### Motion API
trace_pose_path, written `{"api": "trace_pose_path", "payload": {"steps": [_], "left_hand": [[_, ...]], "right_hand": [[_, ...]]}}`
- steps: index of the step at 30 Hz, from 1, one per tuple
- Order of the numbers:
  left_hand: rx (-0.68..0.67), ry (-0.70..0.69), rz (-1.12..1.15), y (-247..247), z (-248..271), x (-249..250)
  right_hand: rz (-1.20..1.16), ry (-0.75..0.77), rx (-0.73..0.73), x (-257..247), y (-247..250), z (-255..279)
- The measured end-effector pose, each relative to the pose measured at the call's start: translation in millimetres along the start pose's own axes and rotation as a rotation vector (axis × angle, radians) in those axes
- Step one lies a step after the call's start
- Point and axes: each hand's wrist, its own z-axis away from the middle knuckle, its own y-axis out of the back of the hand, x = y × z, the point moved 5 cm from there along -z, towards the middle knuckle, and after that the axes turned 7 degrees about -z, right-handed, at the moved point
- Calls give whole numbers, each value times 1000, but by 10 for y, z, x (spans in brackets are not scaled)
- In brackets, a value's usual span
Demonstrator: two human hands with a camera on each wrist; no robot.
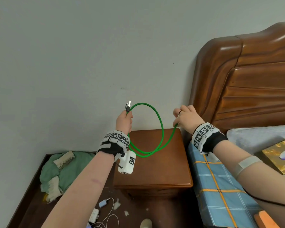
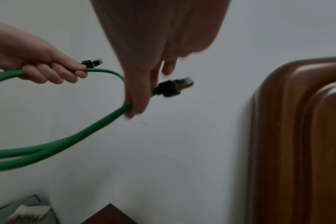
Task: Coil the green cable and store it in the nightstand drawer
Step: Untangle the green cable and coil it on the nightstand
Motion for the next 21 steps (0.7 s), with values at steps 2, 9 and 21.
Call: {"api": "trace_pose_path", "payload": {"steps": [2,9,21], "left_hand": [[21,3,19,1,4,-4],[9,-18,124,0,94,82],[-68,19,242,-130,242,-25]], "right_hand": [[-26,-78,100,-12,9,68],[-683,-372,254,41,-176,404],[-1662,-534,309,-78,-392,230]]}}
